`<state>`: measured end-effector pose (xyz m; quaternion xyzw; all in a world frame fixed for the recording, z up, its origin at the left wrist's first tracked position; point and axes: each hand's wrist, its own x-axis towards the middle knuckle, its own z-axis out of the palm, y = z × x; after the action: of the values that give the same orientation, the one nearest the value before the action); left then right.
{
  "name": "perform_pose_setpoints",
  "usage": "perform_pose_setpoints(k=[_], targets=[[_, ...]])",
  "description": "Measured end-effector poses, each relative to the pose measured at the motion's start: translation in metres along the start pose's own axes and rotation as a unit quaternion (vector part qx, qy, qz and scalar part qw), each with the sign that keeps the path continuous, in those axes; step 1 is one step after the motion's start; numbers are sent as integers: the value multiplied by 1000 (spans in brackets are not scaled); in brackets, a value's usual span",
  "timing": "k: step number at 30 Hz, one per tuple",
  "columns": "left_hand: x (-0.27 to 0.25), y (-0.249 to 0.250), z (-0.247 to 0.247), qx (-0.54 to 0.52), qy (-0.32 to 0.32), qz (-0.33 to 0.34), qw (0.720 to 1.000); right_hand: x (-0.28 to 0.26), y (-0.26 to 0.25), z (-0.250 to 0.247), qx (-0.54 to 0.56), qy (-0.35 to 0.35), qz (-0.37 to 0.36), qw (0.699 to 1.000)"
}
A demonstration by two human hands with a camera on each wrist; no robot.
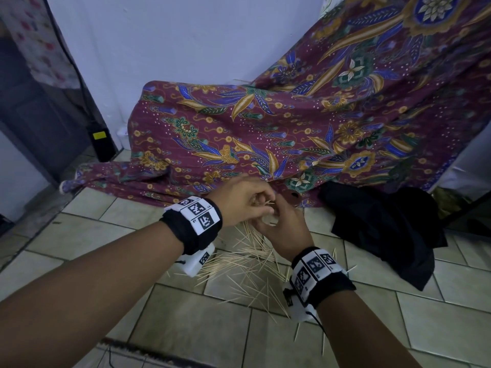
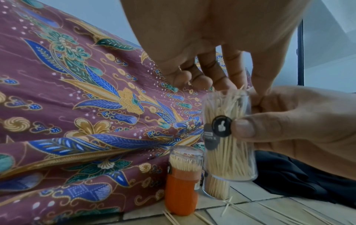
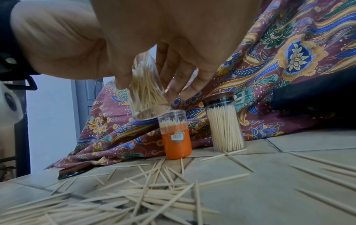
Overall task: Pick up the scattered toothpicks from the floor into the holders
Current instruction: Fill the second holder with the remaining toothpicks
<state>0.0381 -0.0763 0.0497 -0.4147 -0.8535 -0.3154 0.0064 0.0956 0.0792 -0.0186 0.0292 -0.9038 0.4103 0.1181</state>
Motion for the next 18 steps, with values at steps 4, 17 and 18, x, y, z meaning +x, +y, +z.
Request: perform_pose_setpoints(k=[4,17,18], targets=[[3,-3,3,10,19,-2,1000,2,-1,0,-10,-6,1,1000],[2,-21,-7,-73,37,-94,992,6,3,-3,23,7,26,999],[1,-22,-6,-43,28,-85,995,6,3,-3,22,9,26,999]])
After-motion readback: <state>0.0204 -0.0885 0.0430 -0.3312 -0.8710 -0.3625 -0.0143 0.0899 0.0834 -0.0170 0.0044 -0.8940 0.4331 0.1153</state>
